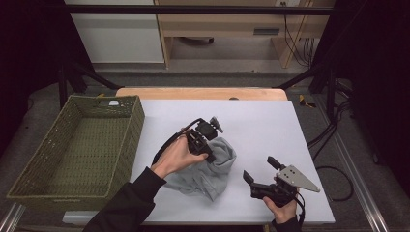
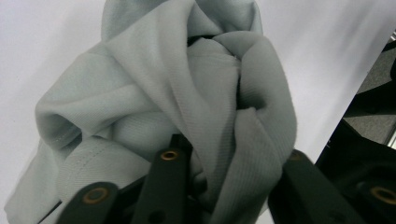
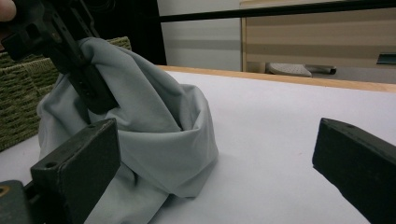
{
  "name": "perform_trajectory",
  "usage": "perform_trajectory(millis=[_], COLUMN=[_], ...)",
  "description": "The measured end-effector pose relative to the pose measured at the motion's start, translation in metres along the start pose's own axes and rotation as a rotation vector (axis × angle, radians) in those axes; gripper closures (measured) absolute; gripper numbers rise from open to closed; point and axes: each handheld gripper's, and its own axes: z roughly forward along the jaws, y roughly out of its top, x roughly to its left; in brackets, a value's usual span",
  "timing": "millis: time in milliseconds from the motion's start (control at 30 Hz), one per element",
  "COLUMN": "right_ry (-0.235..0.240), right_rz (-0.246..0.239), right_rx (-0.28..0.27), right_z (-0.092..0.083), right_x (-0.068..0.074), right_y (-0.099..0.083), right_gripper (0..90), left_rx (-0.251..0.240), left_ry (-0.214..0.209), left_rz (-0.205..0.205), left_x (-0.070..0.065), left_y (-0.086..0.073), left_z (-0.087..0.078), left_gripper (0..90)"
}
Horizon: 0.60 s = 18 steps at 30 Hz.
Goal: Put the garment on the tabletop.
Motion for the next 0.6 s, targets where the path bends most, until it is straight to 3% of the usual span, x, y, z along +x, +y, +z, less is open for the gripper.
perform_trajectory(millis=[100, 267, 367, 433, 600], right_ry=[-0.001, 0.01, 0.007, 0.02, 0.007], right_rz=[0.0, 0.014, -0.008, 0.022, -0.001], right_rx=[0.001, -0.005, -0.001, -0.005, -0.005], right_z=[0.0, 0.0, 0.001, 0.0, 0.0], right_x=[0.0, 0.001, 0.0, 0.002, 0.0], right_y=[0.0, 0.0, 0.0, 0.001, 0.001], right_gripper=[1.3, 1.3, 1.3, 1.3, 1.2], left_rx=[-0.018, -0.103, -0.167, -0.208, -0.327], left_ry=[0.001, 0.022, 0.016, 0.029, 0.044], left_rz=[0.013, 0.019, 0.017, 0.028, 0.035], left_x=[-0.001, -0.002, -0.002, -0.002, -0.004], left_y=[-0.001, -0.004, -0.006, -0.008, -0.017], left_z=[-0.004, -0.017, -0.029, -0.036, -0.051], left_gripper=[57.1, 33.1, 24.1, 18.9, 11.3])
